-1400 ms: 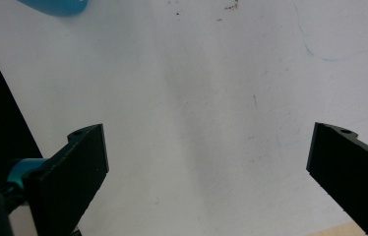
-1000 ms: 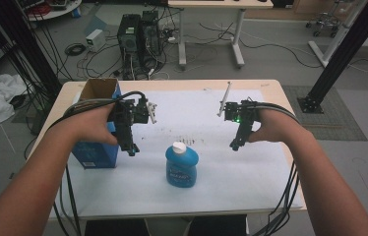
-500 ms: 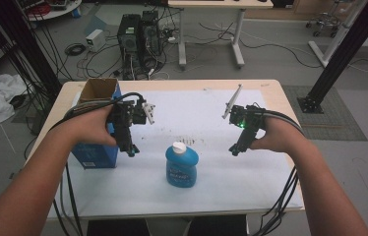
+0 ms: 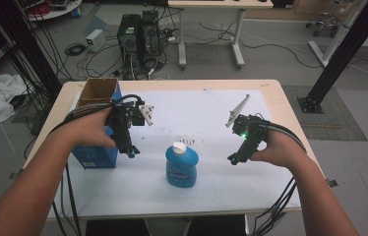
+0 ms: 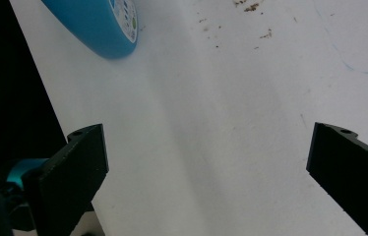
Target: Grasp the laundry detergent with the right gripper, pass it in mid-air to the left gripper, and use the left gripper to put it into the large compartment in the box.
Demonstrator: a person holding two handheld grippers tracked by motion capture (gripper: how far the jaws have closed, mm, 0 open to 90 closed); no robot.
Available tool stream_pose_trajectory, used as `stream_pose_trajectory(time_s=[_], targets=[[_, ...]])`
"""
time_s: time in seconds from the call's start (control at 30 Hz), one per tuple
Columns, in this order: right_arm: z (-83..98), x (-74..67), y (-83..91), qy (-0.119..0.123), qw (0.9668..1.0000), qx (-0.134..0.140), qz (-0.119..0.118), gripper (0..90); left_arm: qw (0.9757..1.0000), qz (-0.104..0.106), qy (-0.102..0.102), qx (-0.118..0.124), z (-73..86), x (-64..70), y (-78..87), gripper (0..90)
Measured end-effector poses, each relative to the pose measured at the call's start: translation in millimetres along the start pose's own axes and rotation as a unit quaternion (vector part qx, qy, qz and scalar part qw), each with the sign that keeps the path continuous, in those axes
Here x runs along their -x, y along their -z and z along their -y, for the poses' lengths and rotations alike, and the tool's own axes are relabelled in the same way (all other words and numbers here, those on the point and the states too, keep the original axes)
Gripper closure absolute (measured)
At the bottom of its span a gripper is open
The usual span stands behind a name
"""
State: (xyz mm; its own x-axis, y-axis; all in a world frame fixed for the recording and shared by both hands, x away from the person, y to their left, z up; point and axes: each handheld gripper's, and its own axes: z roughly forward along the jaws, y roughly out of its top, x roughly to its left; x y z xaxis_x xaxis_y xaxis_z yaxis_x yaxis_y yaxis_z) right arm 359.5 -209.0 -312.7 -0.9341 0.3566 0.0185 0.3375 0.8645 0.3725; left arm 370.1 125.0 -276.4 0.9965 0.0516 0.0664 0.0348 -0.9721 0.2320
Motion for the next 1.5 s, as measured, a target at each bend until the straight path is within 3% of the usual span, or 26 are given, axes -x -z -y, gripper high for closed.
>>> stream_pose_trajectory(time_s=[0.33,0.6,0.87,1.5], targets=[[13.9,-12.5,-7.9,-0.009,0.9995,0.030,0.000,1.2,0.9999,0.005,0.010,0.001,0.6,-2.9,-1.8,3.2],[15.8,-23.3,-13.4,-0.009,0.9977,0.065,-0.013,1.1,0.9999,0.009,0.001,0.005,-1.7,-0.1,0.3,3.2],[18.5,-31.3,-24.4,-0.006,0.9945,0.102,-0.025,1.1,0.9999,0.009,-0.007,0.009,-3.4,1.6,0.7,3.2],[15.3,-38.9,-59.5,-0.001,0.9880,0.147,-0.047,1.1,0.9999,0.011,-0.006,0.010,-3.2,3.5,1.6,3.2]])
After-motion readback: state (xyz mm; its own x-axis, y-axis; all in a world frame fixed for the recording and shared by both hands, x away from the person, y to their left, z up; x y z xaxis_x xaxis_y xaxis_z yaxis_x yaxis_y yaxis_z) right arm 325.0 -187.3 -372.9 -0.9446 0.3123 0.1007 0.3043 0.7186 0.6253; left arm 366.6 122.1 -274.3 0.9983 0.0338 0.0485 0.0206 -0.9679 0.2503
